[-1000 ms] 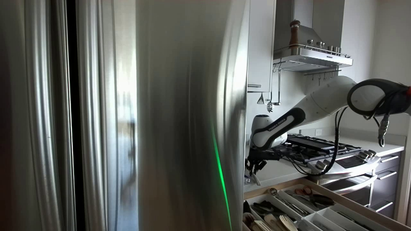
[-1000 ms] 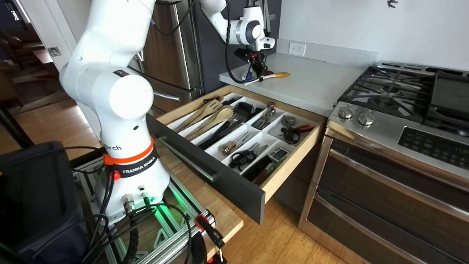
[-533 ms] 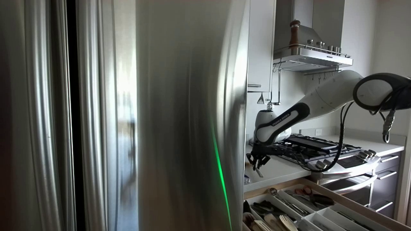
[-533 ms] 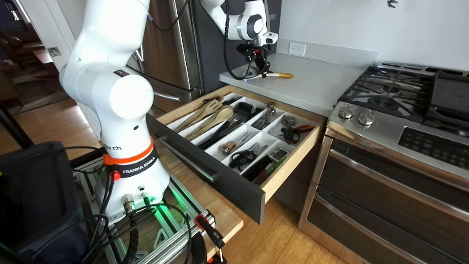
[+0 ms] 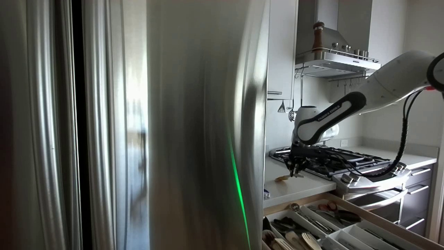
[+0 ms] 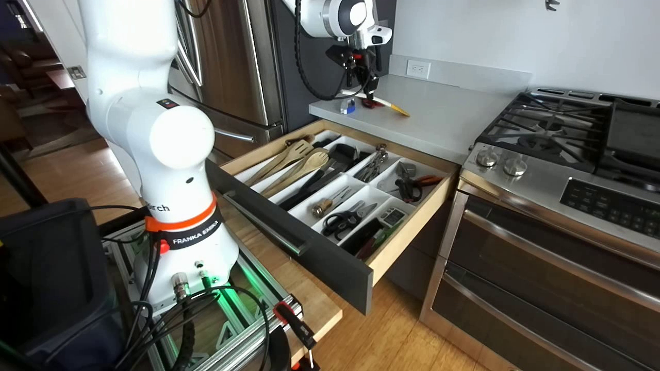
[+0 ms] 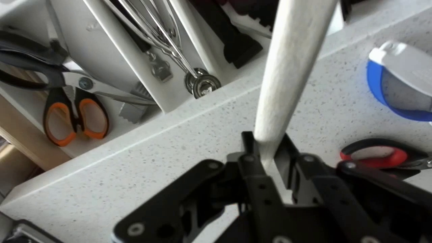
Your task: Pick up the spatula from the counter and put it in the open drawer.
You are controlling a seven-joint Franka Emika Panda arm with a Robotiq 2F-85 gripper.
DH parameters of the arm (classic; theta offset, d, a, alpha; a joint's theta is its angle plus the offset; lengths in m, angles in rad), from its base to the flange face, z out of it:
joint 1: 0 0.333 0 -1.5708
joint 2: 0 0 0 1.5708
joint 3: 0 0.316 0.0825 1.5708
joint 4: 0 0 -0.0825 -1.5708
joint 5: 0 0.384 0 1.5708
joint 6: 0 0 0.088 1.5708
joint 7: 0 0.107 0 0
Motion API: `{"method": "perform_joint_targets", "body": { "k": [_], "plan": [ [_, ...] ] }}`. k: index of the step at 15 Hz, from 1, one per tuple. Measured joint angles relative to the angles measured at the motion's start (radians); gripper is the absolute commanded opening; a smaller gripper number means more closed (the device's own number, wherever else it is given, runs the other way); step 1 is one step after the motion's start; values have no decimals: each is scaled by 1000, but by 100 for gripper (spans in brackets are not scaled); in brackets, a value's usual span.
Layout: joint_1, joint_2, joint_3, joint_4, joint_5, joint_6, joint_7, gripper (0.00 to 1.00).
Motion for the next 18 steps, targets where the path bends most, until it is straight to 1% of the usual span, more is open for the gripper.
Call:
{"method": "perform_joint_targets", "body": {
  "k": [3,6,9,12,13,15,16,18],
  "plan": [
    [-7,-122,9,-153,-25,33,34,5],
    [-19,-228,47,-317,-73,103,122,5],
    [-40,-322,114,-484,-147,192,260,5],
    [-79,-403,201,-630,-216,267,409,5],
    [-95,-428,233,-671,-234,284,454,5],
    [-102,-477,276,-747,-276,307,544,5],
    [-102,-489,295,-763,-297,308,584,5],
    [-98,-490,333,-761,-332,306,655,5]
  ]
}}
